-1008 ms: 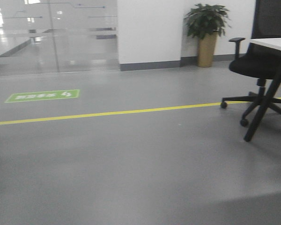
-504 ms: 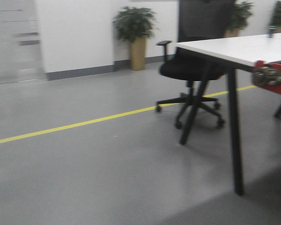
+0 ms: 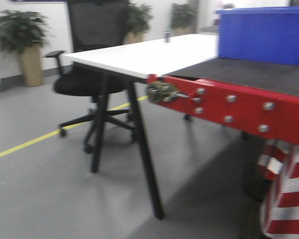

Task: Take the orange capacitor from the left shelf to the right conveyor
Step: 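Turn and drive up to the red conveyor table with the metal tray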

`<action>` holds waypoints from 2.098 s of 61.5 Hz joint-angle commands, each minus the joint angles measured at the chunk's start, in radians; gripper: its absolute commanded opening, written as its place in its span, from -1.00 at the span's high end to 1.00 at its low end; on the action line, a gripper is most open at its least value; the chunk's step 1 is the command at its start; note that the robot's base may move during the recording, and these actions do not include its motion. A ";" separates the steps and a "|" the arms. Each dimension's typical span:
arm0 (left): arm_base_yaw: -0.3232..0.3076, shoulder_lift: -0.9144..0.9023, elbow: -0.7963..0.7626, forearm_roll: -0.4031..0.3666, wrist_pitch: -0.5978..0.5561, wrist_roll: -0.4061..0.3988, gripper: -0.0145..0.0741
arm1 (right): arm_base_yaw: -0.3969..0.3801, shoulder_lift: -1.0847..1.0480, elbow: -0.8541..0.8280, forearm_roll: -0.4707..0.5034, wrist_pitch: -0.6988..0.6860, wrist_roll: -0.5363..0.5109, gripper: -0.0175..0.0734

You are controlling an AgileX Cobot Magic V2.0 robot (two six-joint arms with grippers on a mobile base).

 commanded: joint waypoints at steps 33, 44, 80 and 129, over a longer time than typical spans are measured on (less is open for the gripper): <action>0.002 -0.011 -0.003 -0.002 -0.084 -0.002 0.96 | -0.006 0.015 -0.025 -0.008 -0.090 -0.010 0.46; 0.002 -0.011 -0.003 -0.002 -0.084 -0.002 0.96 | -0.006 0.015 -0.025 -0.008 -0.090 -0.010 0.46; 0.005 -0.011 -0.003 -0.002 -0.084 -0.002 0.96 | -0.006 0.015 -0.025 -0.008 -0.090 -0.010 0.46; 0.005 -0.011 -0.003 -0.002 -0.084 -0.002 0.96 | -0.006 0.015 -0.025 -0.008 -0.091 -0.010 0.46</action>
